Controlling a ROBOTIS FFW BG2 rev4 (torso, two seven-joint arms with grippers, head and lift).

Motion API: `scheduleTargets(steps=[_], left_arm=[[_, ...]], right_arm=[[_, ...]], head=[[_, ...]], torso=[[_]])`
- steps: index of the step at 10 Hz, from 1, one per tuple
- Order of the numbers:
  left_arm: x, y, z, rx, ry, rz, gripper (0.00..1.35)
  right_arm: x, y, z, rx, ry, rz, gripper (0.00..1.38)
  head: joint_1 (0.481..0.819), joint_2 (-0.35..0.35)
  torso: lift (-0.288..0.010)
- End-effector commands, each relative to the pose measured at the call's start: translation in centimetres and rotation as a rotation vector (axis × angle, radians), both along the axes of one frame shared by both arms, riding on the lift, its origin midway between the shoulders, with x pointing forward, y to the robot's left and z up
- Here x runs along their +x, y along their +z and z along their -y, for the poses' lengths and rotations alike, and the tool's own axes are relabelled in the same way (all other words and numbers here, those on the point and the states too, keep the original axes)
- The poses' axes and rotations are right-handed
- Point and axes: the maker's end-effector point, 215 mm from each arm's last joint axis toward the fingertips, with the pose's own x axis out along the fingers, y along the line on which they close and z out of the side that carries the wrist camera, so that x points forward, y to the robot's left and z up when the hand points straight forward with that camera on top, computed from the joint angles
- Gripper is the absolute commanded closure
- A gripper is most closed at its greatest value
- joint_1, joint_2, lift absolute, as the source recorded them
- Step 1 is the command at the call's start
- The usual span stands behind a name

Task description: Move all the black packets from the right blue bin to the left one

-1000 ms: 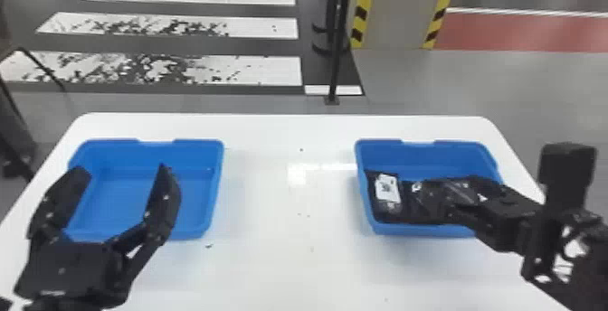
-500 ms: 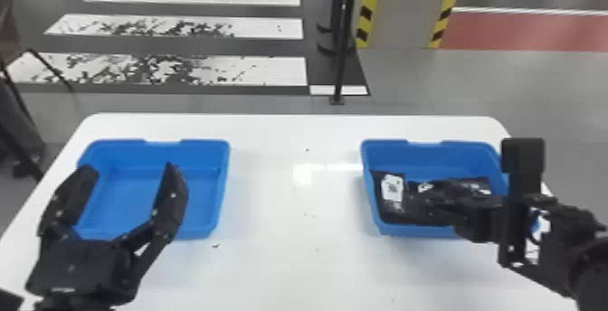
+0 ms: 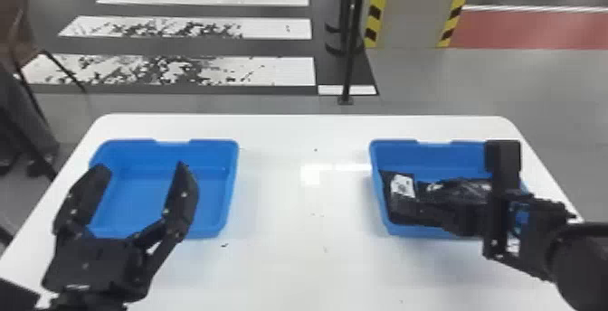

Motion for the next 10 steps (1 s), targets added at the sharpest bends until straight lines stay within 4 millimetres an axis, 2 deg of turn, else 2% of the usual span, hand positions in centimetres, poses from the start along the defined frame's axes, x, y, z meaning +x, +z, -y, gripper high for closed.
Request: scheduleTargets(steps=[1,2,5,9,10], left_arm=[[0.0,0.1,0.1,0.001,-0.001,0.003,0.10],[0.0,0.1,0.2,0.002,-0.004,0.003,0.10],[0.0,0.0,0.2,0.002,-0.005,0.003,0.10],[0.1,-0.1,0.4,0.000,-0.009,0.004,0.10],[0.2,-0.1,0.4,0.000,-0.009,0.004,0.10]], right_arm=[[0.3,-0.8,-0.5,0.028,0.007,-0.014,0.23],[0.3,-1.1,-0.4,0.031,0.004,-0.024,0.23],[-0.7,-4.0,-0.5,0.024,0.019,-0.114,0.23],[0.7,-4.5,-0.2,0.012,0.018,-0.135,0.24],[0.8,-4.9,-0.2,0.028,0.014,-0.144,0.30]], head=[[0.695,-0.003],[0.695,0.005],[0.695,0.003],[0.695,-0.001],[0.695,-0.002]], torso=[[-0.140],[-0.140],[-0.140],[-0.140],[-0.140]])
